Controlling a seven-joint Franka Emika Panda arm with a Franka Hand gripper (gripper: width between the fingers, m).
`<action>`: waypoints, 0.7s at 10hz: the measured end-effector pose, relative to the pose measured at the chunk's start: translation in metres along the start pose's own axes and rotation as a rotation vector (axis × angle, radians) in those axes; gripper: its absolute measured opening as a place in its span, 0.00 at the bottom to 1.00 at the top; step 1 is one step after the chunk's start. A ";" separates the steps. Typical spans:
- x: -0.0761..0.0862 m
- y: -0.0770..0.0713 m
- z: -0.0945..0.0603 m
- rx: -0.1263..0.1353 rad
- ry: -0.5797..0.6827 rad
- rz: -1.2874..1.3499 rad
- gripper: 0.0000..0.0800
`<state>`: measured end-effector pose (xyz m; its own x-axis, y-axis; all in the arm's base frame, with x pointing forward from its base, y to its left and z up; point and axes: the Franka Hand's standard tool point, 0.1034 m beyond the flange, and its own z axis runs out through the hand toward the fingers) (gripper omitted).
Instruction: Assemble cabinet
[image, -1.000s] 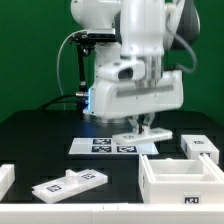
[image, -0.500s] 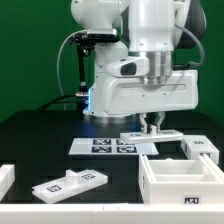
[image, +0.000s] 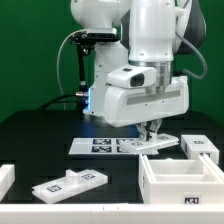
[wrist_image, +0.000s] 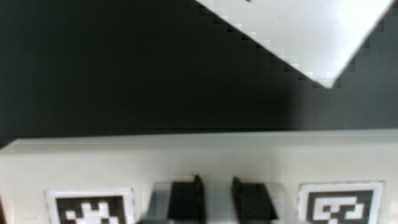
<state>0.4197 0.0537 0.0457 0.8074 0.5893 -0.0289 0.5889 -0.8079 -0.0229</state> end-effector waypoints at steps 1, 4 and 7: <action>-0.001 0.001 0.000 -0.002 -0.002 -0.080 0.08; 0.020 0.001 -0.015 -0.062 -0.026 -0.581 0.08; 0.019 0.003 -0.014 -0.073 -0.047 -0.781 0.08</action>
Offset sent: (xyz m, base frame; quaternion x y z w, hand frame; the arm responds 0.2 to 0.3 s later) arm 0.0321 0.0231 0.0190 -0.0514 -0.0925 -0.4017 0.9096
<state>0.4368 0.0625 0.0591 0.1573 0.9848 -0.0736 0.9875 -0.1568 0.0123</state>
